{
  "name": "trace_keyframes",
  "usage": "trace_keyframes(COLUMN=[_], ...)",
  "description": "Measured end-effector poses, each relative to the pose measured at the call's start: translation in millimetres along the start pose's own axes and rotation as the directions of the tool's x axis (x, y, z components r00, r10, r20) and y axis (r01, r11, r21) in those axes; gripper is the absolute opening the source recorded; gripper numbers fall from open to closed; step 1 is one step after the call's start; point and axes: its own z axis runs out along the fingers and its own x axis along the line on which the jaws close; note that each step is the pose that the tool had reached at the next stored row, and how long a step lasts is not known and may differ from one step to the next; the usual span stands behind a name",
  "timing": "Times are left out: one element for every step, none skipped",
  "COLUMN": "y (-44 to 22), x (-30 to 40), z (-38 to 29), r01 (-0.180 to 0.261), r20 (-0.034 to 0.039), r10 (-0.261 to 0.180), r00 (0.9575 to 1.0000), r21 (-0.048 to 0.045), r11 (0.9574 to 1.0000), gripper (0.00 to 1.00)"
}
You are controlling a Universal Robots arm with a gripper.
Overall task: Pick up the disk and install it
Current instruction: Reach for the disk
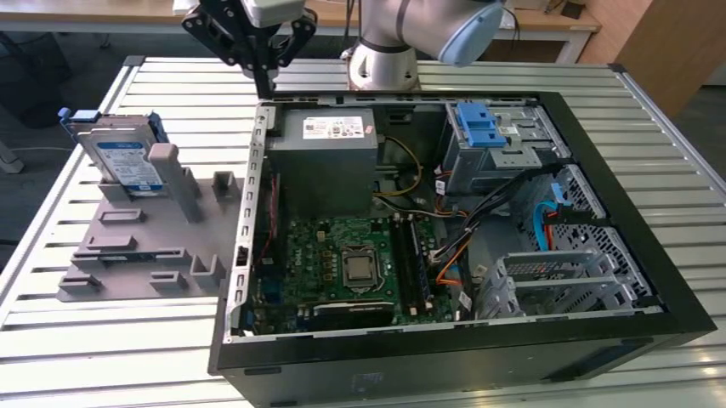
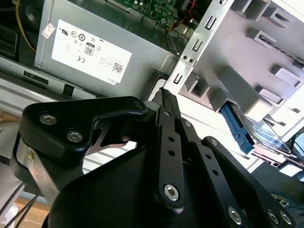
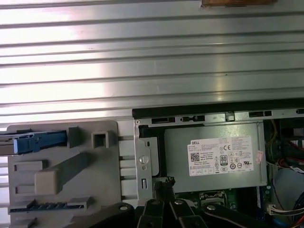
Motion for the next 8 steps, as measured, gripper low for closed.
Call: trace_keyframes(y=[0.4, 0.7, 1.0, 1.3, 1.6, 1.8, 2.0, 2.3], x=[2.0, 4.0, 6.2, 8.4, 10.8, 12.9, 15.1, 17.3], z=[0.2, 0.2, 0.3, 0.3, 0.4, 0.5, 0.6, 0.7], r01=[0.0, 0.0, 0.0, 0.0, 0.0, 0.0, 0.0, 0.0], r20=[-0.0018, -0.0036, -0.0054, -0.0073, -0.0092, -0.0108, -0.0125, -0.0143], r10=[0.0, 0.0, 0.0, 0.0, 0.0, 0.0, 0.0, 0.0], r00=[1.0, 1.0, 1.0, 1.0, 1.0, 0.9999, 0.9999, 0.9999], r21=[0.0, 0.0002, 0.0004, 0.0005, 0.0007, 0.0008, 0.001, 0.0011], r11=[1.0, 1.0, 1.0, 1.0, 1.0, 1.0, 1.0, 1.0], gripper=[0.11, 0.11, 0.11, 0.11, 0.11, 0.11, 0.11, 0.11])
